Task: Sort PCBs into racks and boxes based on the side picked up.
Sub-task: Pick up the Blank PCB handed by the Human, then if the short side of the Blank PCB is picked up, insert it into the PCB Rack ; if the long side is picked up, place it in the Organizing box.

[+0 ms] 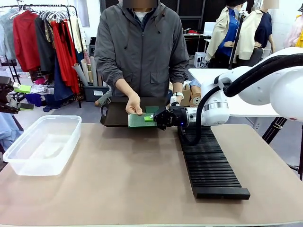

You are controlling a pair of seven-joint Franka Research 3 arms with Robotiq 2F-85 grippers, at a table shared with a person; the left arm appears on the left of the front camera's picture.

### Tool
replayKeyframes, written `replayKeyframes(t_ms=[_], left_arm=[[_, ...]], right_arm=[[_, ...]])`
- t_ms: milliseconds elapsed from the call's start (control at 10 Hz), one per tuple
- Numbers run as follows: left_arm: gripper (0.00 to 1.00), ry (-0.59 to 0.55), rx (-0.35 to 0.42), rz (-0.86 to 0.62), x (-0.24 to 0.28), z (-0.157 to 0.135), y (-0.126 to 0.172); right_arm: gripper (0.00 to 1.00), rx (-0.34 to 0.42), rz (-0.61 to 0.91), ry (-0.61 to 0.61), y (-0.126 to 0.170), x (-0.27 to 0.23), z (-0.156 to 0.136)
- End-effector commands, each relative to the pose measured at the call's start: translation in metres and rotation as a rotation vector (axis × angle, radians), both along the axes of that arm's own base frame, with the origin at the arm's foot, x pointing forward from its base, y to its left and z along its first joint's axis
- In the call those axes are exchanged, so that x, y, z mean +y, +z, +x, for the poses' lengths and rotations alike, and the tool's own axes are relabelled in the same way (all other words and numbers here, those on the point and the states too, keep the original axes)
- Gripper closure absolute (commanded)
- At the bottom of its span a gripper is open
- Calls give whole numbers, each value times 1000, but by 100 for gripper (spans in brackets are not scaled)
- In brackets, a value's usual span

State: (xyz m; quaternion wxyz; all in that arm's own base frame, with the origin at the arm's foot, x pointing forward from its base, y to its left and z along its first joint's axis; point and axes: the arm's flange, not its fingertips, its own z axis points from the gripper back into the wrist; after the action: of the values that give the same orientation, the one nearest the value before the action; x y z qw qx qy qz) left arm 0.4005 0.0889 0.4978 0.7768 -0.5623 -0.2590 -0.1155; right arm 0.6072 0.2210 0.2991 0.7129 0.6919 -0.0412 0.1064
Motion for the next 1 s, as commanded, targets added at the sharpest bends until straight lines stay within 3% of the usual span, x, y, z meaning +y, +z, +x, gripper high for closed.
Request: replayKeyframes(t_ms=[0,900], left_arm=[[0,4,4,-7,0,-1,2],[0,4,4,-7,0,-1,2]], right_arm=[[100,-5,27,-33,1,-1,2],[100,-5,27,-33,1,-1,2]])
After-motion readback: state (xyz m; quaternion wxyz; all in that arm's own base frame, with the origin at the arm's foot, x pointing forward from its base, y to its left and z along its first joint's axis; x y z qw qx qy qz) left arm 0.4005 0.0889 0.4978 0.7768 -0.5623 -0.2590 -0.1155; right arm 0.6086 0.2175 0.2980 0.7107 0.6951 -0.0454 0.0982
